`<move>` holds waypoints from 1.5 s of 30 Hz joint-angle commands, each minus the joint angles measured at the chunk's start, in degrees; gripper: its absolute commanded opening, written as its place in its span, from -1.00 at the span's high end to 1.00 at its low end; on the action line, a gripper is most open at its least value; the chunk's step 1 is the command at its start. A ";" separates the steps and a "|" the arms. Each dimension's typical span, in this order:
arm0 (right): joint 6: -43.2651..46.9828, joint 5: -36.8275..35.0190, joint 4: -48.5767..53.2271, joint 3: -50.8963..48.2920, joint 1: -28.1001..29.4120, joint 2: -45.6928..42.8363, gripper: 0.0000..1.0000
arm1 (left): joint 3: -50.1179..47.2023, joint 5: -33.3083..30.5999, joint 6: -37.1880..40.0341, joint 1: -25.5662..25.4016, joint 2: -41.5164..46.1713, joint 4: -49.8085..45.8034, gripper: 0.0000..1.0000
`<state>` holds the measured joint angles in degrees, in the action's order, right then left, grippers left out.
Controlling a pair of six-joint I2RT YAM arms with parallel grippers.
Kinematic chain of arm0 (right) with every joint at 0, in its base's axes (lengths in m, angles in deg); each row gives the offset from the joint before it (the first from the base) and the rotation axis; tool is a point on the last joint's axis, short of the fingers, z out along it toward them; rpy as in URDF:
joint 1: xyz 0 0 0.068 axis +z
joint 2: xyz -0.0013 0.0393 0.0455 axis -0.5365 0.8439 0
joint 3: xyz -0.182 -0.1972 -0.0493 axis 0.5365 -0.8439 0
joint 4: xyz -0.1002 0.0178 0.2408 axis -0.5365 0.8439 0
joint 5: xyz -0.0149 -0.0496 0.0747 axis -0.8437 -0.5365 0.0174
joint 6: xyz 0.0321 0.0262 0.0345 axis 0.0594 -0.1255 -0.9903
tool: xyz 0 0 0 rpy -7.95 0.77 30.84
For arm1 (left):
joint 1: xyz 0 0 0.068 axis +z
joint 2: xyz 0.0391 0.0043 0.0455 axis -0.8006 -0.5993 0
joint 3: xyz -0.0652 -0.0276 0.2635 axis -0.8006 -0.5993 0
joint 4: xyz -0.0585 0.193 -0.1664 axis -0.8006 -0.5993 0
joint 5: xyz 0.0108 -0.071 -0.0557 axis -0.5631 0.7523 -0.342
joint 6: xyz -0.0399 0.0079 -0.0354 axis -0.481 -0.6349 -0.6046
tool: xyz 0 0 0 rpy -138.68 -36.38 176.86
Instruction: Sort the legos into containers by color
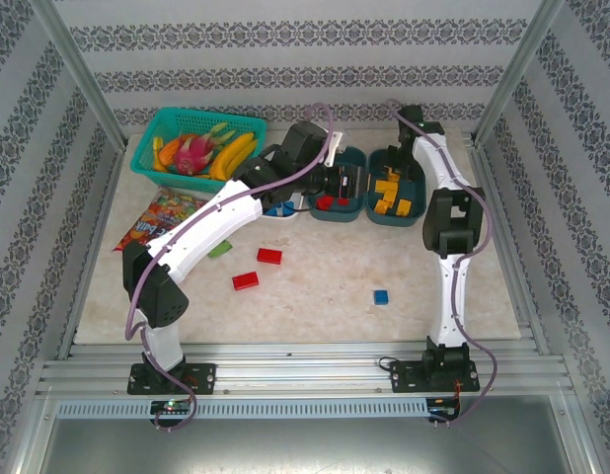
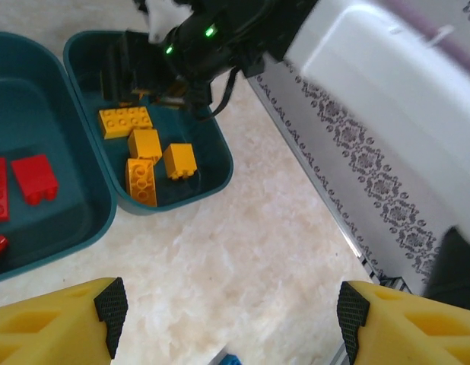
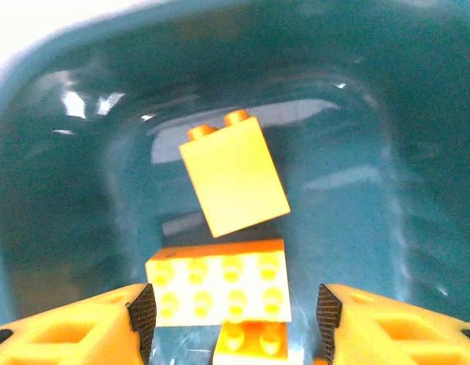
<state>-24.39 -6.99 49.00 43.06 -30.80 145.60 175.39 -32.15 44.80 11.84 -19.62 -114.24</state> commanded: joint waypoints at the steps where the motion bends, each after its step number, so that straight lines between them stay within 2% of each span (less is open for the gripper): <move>1: -1.74 -2.50 -4.75 -8.63 0.55 -14.09 -0.20 | -1.30 0.14 0.60 -0.93 1.30 -1.32 -0.53; 5: -3.95 -4.47 -10.56 -27.11 0.54 -30.28 -0.20 | -6.36 0.96 -2.48 -0.93 3.25 1.64 -0.54; 9: -6.61 -3.43 -11.92 -43.34 1.30 -45.40 -0.19 | -9.86 3.11 -4.51 -1.49 3.47 2.28 -0.54; 14: -8.65 -2.10 -7.16 -57.40 5.44 -62.57 -0.27 | -10.66 4.06 -1.76 -5.37 0.20 -3.74 -0.56; 18: -12.54 -0.85 -0.52 -64.58 10.46 -75.43 -0.39 | -10.63 3.95 -3.97 -9.46 -4.32 -7.79 -0.58; 24: -16.81 -1.76 8.35 -67.63 16.84 -90.39 -0.43 | -4.18 3.43 -11.43 -14.36 -14.52 -15.10 -0.56; 30: -15.37 -1.30 11.35 -67.16 18.84 -101.80 -0.43 | 6.44 1.23 -17.36 -19.35 -24.36 -21.61 -0.55; 34: -14.44 -0.85 13.51 -65.66 18.82 -104.83 -0.43 | 13.15 -1.86 -19.37 -21.04 -29.05 -26.04 -0.54; 39: -15.00 -0.34 14.02 -65.86 18.88 -107.03 -0.43 | 16.90 -4.99 -22.03 -21.91 -32.78 -28.78 -0.40; 45: -15.16 0.59 13.87 -65.89 18.83 -108.20 -0.43 | 22.79 -10.63 -21.76 -22.98 -37.70 -29.81 -0.31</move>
<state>-39.25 -7.43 62.05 -23.52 -12.42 38.07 194.88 -38.01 24.39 -10.06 -54.43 -139.81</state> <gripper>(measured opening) 0.717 0.661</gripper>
